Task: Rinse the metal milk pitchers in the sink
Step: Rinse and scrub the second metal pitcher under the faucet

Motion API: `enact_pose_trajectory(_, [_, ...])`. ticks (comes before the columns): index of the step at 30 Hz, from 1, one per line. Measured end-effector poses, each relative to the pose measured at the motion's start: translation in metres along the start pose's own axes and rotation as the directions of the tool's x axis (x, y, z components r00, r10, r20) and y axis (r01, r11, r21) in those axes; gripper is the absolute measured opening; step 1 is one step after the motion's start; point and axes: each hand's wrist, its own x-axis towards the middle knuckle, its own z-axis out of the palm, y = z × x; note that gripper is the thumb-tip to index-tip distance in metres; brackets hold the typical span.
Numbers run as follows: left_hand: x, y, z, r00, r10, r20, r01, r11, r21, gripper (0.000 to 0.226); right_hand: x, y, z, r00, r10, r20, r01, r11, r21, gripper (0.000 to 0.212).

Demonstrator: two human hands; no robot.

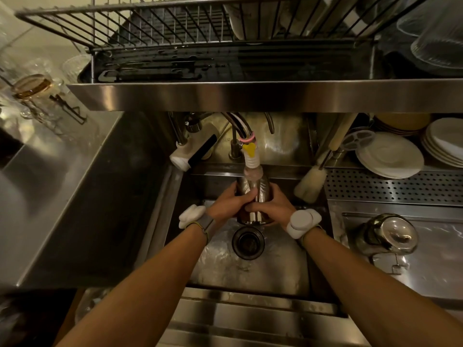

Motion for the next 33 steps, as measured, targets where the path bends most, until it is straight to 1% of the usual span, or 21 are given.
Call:
enact_pose_trajectory(3, [-0.001,-0.002,-0.003,1.000,-0.012,0.022,0.012,1.000,0.014,0.047,-0.001,0.005,0.004,1.000,-0.006,-0.004,0.007,1.000,0.020,0.098])
enact_pose_trajectory(5, [0.000,-0.004,-0.002,1.000,-0.008,0.011,0.008,0.999,0.045,0.050,-0.003,0.007,0.007,1.000,-0.021,-0.008,0.022,1.000,0.022,0.100])
enact_pose_trajectory(8, [0.008,-0.010,-0.001,0.996,-0.007,-0.088,0.017,0.994,0.106,0.068,-0.005,0.008,0.011,0.998,-0.063,0.017,0.063,0.998,-0.001,0.104])
enact_pose_trajectory(10, [0.015,-0.013,-0.003,0.982,-0.055,-0.180,0.066,0.996,0.059,0.079,-0.007,0.004,0.011,0.999,-0.023,0.030,0.022,1.000,0.008,0.102])
enact_pose_trajectory(11, [0.016,-0.012,-0.003,0.978,-0.071,-0.197,0.078,0.997,0.028,0.080,-0.008,0.001,0.009,0.999,0.016,0.038,-0.017,1.000,0.018,0.098])
enact_pose_trajectory(13, [0.021,-0.012,-0.004,0.980,-0.085,-0.179,0.080,0.996,-0.032,0.078,-0.007,-0.005,0.003,0.996,0.074,0.051,-0.075,0.997,0.030,0.090])
enact_pose_trajectory(16, [0.022,-0.011,-0.004,0.989,-0.103,-0.103,0.086,0.985,-0.152,0.071,-0.007,-0.008,-0.004,0.998,0.059,0.028,-0.060,0.998,0.024,0.091])
enact_pose_trajectory(18, [0.020,-0.014,-0.003,0.991,-0.123,-0.057,0.110,0.975,-0.195,0.068,-0.007,-0.007,-0.003,0.998,0.054,0.034,-0.056,0.997,0.044,0.095])
enact_pose_trajectory(20, [0.018,-0.017,-0.002,0.990,-0.134,-0.053,0.121,0.971,-0.204,0.064,-0.008,-0.006,0.001,0.998,0.051,0.033,-0.052,0.998,0.044,0.098])
enact_pose_trajectory(22, [0.015,-0.018,-0.004,0.982,-0.170,-0.083,0.153,0.971,-0.187,0.056,-0.008,-0.007,0.007,0.999,0.029,0.012,-0.029,1.000,0.006,0.101])
enact_pose_trajectory(24, [0.014,-0.017,-0.006,0.980,-0.177,-0.093,0.168,0.981,-0.099,0.046,-0.006,-0.006,0.013,0.999,-0.007,-0.033,0.006,0.999,-0.032,0.101])
enact_pose_trajectory(26, [0.014,-0.015,-0.007,0.987,-0.141,-0.077,0.140,0.990,-0.021,0.039,-0.005,-0.006,0.018,0.994,-0.066,-0.090,0.058,0.994,-0.090,0.099])
enact_pose_trajectory(28, [0.014,-0.014,-0.006,0.992,-0.084,-0.096,0.083,0.996,-0.015,0.044,-0.007,-0.004,0.019,0.990,-0.123,-0.062,0.115,0.986,-0.122,0.099])
enact_pose_trajectory(30, [0.017,-0.017,-0.008,0.987,-0.069,-0.143,0.067,0.998,-0.022,0.063,-0.009,-0.004,0.014,0.990,-0.138,-0.002,0.138,0.986,-0.096,0.101])
enact_pose_trajectory(31, [0.018,-0.019,-0.009,0.983,-0.082,-0.162,0.080,0.997,-0.022,0.070,-0.009,-0.004,0.010,0.991,-0.135,0.004,0.135,0.986,-0.100,0.100])
enact_pose_trajectory(32, [0.020,-0.022,-0.010,0.980,-0.098,-0.173,0.094,0.995,-0.028,0.072,-0.011,-0.004,0.005,0.990,-0.141,-0.014,0.138,0.983,-0.123,0.097])
enact_pose_trajectory(33, [0.021,-0.026,-0.010,0.978,-0.113,-0.174,0.106,0.993,-0.048,0.070,-0.012,-0.005,0.001,0.985,-0.166,-0.047,0.157,0.974,-0.165,0.092])
